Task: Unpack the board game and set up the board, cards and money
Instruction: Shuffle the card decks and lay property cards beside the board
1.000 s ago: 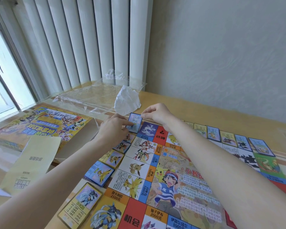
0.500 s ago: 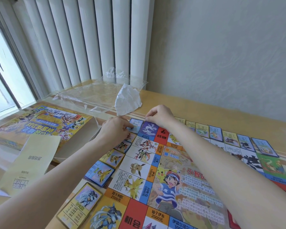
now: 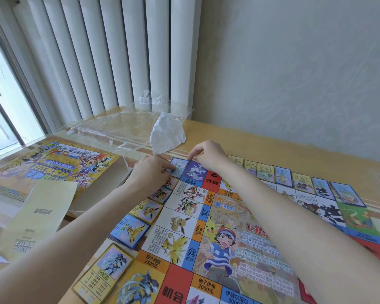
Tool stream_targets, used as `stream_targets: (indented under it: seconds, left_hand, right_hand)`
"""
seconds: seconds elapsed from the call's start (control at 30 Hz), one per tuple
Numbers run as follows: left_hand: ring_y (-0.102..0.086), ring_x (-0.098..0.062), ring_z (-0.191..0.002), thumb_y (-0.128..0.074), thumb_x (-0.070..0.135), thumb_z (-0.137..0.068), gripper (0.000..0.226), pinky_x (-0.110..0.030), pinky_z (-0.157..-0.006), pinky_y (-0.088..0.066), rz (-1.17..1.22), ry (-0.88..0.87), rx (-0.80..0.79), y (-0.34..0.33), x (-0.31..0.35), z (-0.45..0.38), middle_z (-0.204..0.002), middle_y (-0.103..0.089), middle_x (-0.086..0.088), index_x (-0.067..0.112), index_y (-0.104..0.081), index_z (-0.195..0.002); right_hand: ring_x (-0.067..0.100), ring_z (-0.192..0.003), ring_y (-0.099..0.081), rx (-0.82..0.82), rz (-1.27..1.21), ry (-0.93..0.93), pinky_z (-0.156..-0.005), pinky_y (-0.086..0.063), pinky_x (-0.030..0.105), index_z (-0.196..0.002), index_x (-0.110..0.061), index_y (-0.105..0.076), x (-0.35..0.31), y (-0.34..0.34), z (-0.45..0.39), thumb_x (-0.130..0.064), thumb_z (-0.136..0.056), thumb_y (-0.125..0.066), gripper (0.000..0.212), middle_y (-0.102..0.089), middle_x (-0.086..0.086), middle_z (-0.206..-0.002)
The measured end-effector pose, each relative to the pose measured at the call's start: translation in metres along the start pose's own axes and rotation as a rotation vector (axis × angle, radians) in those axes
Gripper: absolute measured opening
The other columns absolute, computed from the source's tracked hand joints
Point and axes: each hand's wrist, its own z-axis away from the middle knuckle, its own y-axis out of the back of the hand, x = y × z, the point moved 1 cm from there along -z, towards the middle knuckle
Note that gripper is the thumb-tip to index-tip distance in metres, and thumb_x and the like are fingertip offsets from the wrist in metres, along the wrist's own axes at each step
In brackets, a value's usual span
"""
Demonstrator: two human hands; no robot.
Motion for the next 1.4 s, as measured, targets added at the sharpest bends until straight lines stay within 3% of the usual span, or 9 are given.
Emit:
stream_targets:
  seconds: [0.13,0.3,0.4,0.5,0.6,0.73,0.97,1.2,1.4]
  left_hand:
    - [-0.048,-0.02,-0.12,-0.047,0.008,-0.089,0.036,-0.033,-0.098,-0.04,0.055,-0.012,0.041,-0.001,0.001,0.001,-0.133,-0.053,0.003,0.024,-0.066,-0.116]
    - [-0.049,-0.02,-0.121,-0.042,0.001,-0.091,0.039,-0.029,-0.096,-0.036,0.157,-0.049,0.205,0.005,0.006,0.005,-0.132,-0.055,0.001,0.017,-0.064,-0.119]
    - [-0.047,-0.022,-0.123,-0.04,-0.004,-0.089,0.048,-0.032,-0.1,-0.034,0.135,-0.076,0.228,0.007,0.008,0.008,-0.136,-0.053,-0.001,0.017,-0.056,-0.129]
    - [-0.045,-0.025,-0.125,-0.041,-0.005,-0.086,0.053,-0.035,-0.101,-0.034,0.12,-0.048,0.205,0.006,0.006,0.012,-0.138,-0.049,-0.004,0.017,-0.05,-0.134]
    - [-0.045,-0.021,-0.125,-0.044,-0.006,-0.085,0.05,-0.029,-0.099,-0.035,0.142,-0.109,0.153,0.008,-0.002,0.019,-0.138,-0.048,0.001,0.019,-0.058,-0.125]
    - [-0.038,-0.015,-0.133,-0.044,-0.011,-0.081,0.056,-0.03,-0.11,-0.03,0.039,-0.235,-0.039,0.018,-0.01,0.03,-0.144,-0.042,0.005,0.021,-0.06,-0.124]
    - [-0.012,-0.004,-0.143,-0.05,0.006,-0.092,0.055,-0.033,-0.117,-0.002,-0.073,-0.272,-0.376,0.025,-0.02,0.048,-0.153,-0.022,0.014,0.032,-0.039,-0.139]
    - [-0.023,-0.005,-0.14,-0.04,-0.01,-0.086,0.059,-0.021,-0.107,-0.018,0.287,-0.262,0.0,0.042,0.014,0.06,-0.144,-0.041,0.009,0.026,-0.05,-0.132]
    - [-0.038,-0.012,-0.133,-0.038,-0.007,-0.087,0.057,-0.024,-0.102,-0.034,0.223,-0.469,-0.075,0.023,0.095,0.092,-0.143,-0.044,0.006,0.024,-0.05,-0.134]
  right_hand:
    - [0.025,-0.105,-0.049,0.027,-0.017,-0.008,-0.082,-0.046,0.037,-0.094,-0.026,-0.068,-0.001,0.006,0.006,0.006,-0.087,-0.039,0.044,-0.058,0.001,-0.104]
    - [0.021,-0.097,-0.045,0.049,0.0,0.033,-0.083,-0.045,0.039,-0.094,-0.025,-0.067,0.01,0.026,0.015,0.009,-0.086,-0.034,0.047,-0.054,-0.001,-0.1]
    - [0.021,-0.106,-0.043,0.05,0.063,0.052,-0.09,-0.041,0.041,-0.094,-0.023,-0.068,0.025,0.037,0.025,0.009,-0.087,-0.034,0.048,-0.051,-0.001,-0.1]
    - [0.023,-0.111,-0.041,0.057,0.084,0.04,-0.093,-0.039,0.043,-0.095,-0.023,-0.069,0.035,0.045,0.033,0.01,-0.087,-0.034,0.049,-0.051,0.001,-0.103]
    - [0.023,-0.114,-0.039,0.047,0.116,0.06,-0.093,-0.038,0.042,-0.098,-0.021,-0.069,0.034,0.048,0.038,0.01,-0.088,-0.034,0.048,-0.054,0.006,-0.113]
    - [0.023,-0.117,-0.037,0.049,0.137,0.084,-0.096,-0.035,0.041,-0.099,-0.019,-0.069,0.028,0.052,0.046,0.01,-0.088,-0.032,0.048,-0.053,0.007,-0.117]
    - [0.024,-0.117,-0.037,0.053,0.156,0.11,-0.096,-0.036,0.04,-0.099,-0.018,-0.069,0.016,0.051,0.056,0.01,-0.088,-0.032,0.048,-0.054,0.008,-0.117]
    - [0.023,-0.113,-0.041,0.133,0.206,0.099,-0.095,-0.037,0.039,-0.096,-0.017,-0.07,0.013,0.092,0.088,0.012,-0.085,-0.031,0.05,-0.055,0.006,-0.107]
    - [0.009,-0.085,-0.059,-0.046,0.294,-0.046,-0.069,-0.046,0.017,-0.099,-0.012,-0.07,0.026,0.149,0.176,0.012,-0.086,-0.033,0.047,-0.065,0.002,-0.104]
